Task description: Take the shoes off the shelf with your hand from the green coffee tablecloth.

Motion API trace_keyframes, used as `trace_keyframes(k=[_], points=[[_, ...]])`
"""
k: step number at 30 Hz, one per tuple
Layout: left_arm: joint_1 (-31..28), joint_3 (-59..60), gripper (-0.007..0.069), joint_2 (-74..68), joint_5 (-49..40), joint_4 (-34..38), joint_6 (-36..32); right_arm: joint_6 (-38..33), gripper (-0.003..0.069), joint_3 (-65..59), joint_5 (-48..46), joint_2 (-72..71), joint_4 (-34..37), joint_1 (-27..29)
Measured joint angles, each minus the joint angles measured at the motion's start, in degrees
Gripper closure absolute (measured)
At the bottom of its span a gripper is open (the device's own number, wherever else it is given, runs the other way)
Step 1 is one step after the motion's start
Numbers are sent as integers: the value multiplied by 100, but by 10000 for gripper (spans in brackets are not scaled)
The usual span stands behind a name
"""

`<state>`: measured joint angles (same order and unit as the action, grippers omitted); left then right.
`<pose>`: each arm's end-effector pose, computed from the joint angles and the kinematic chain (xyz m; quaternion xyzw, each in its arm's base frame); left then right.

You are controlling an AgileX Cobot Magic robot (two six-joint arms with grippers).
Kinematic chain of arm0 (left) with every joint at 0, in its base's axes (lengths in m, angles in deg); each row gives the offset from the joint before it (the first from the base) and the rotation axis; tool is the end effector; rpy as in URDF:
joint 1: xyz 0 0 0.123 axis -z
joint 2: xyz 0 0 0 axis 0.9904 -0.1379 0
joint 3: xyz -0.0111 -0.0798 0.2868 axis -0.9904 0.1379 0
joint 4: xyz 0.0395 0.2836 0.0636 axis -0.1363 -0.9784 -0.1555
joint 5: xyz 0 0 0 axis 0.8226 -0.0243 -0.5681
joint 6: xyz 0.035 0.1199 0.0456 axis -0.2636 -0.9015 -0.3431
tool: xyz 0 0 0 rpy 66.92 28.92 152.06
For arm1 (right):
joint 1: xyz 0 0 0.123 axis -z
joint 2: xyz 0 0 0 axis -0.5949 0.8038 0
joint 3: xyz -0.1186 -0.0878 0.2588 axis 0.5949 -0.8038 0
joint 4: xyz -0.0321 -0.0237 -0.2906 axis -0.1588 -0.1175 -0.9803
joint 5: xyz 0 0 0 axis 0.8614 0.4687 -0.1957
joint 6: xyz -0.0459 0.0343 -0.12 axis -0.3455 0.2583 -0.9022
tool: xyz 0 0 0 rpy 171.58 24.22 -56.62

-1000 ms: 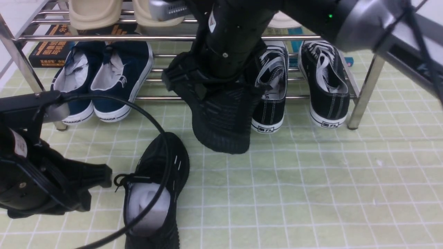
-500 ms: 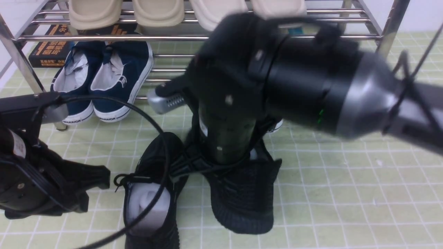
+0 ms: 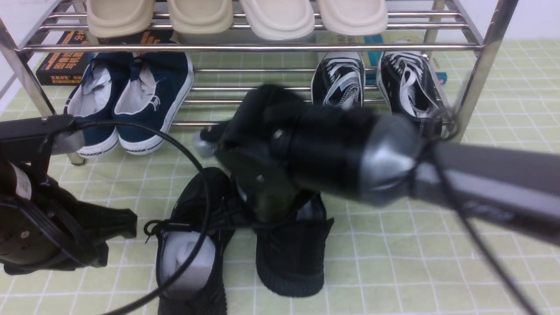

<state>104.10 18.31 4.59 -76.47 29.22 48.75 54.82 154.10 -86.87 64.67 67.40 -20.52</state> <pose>0.2279 -0.0791 0.2741 -0.0279 0.9792 -0.0359 0.1978 0.2962 0.4014 0.2002 -0.1390 0.9733 0.0312 0.1798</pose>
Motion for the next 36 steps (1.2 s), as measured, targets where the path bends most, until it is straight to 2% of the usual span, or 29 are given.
trace_keyframes(k=[11, 14, 16, 21, 23, 24, 25, 26, 27, 31, 32, 33, 34, 36], points=[[0, 0, 361, 0, 6, -3, 0, 312, 627, 0, 156, 198, 742, -11], [0, 0, 361, 0, 6, -7, 0, 526, 592, 0, 222, 198, 888, -11], [0, 0, 361, 0, 6, -9, 0, 624, 561, 0, 261, 198, 905, -11], [0, 0, 361, 0, 6, -25, 0, 783, 368, 52, 172, 198, 1148, -11], [0, 0, 361, 0, 6, -25, -5, 570, 305, 182, -125, 179, 1240, -11], [0, 0, 361, 0, 6, -25, -5, 536, 299, 202, -216, 178, 1245, -11], [0, 0, 361, 0, 6, -29, -5, 135, 257, 410, -560, 108, 1305, -1], [0, 0, 361, 0, 6, -29, -5, 87, 253, 437, -615, 97, 1311, -3], [0, 0, 361, 0, 6, -31, -5, -290, 236, 608, -718, 2, 1325, 14], [0, 0, 361, 0, 1, -45, -11, -1422, 238, 812, -788, -500, 1387, 116], [0, 0, 361, 0, 1, -45, -11, -1468, 239, 812, -788, -555, 1393, 117], [0, 0, 361, 0, 1, -45, -11, -1810, 258, 812, -825, -758, 1432, 168], [0, 0, 361, 0, 1, -39, -11, -1847, 262, 812, -837, -789, 1432, 185], [0, 0, 361, 0, 1, -39, 0, -2196, 313, 707, -849, -1224, 1480, 291]])
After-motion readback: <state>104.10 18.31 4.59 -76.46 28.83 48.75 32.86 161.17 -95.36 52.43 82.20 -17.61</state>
